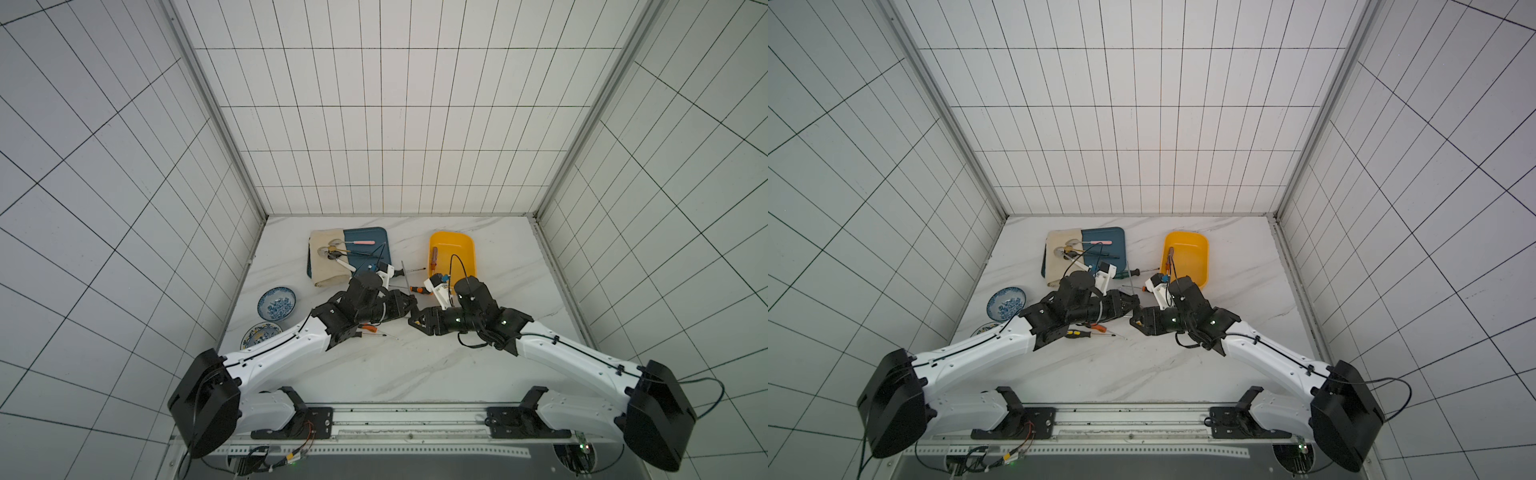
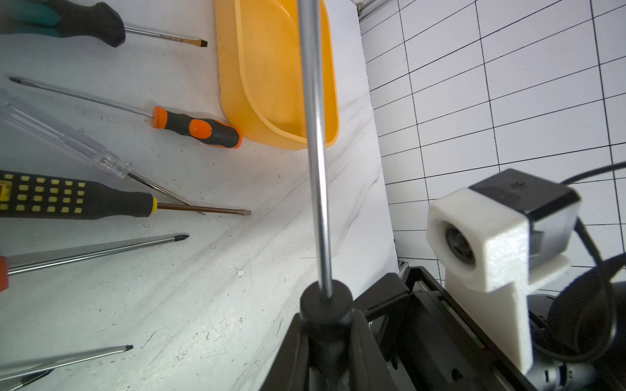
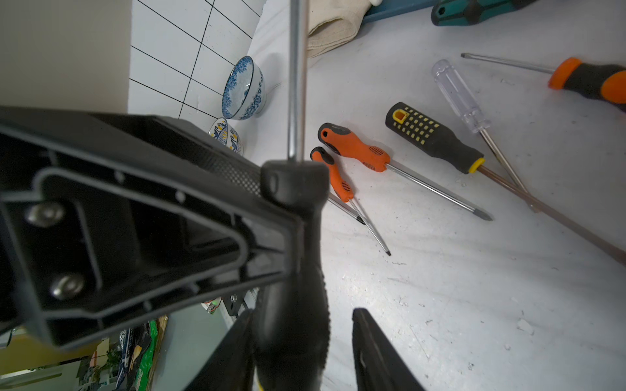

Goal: Put the screwdriver on the desktop into the storage box
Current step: Pick up the screwdriver from the center of the board.

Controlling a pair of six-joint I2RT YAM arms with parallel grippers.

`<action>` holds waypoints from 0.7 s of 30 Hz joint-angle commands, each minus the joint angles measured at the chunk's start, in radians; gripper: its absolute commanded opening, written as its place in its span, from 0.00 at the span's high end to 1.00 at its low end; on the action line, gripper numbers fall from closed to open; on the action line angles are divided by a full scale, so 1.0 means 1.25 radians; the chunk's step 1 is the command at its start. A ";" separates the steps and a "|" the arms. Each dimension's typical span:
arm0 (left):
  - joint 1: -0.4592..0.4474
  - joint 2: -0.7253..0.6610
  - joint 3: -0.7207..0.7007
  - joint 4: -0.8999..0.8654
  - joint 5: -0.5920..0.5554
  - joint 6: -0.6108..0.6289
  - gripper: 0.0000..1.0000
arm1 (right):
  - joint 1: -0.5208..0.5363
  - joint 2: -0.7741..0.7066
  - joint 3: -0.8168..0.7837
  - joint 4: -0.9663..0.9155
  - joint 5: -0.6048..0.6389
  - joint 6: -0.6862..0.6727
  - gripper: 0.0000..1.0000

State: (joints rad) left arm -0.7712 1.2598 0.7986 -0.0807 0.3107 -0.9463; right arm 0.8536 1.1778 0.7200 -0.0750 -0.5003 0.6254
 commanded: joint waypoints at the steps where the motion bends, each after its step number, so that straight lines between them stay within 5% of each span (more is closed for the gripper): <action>1: -0.006 0.000 -0.012 0.046 0.018 -0.004 0.99 | 0.007 -0.012 0.011 0.007 0.021 0.003 0.52; 9: -0.009 -0.008 -0.026 0.035 0.012 0.005 0.99 | 0.006 -0.030 0.009 -0.011 0.057 0.004 0.58; 18: -0.010 -0.020 -0.028 0.041 0.005 0.008 0.98 | 0.006 -0.020 0.014 -0.011 0.040 0.000 0.79; 21: -0.010 -0.027 -0.029 0.040 0.002 0.013 0.90 | 0.006 -0.012 0.019 -0.010 0.032 -0.004 0.87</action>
State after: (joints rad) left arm -0.7780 1.2560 0.7670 -0.0643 0.3176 -0.9493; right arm 0.8551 1.1553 0.7204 -0.0761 -0.4572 0.6369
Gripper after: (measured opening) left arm 0.200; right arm 0.296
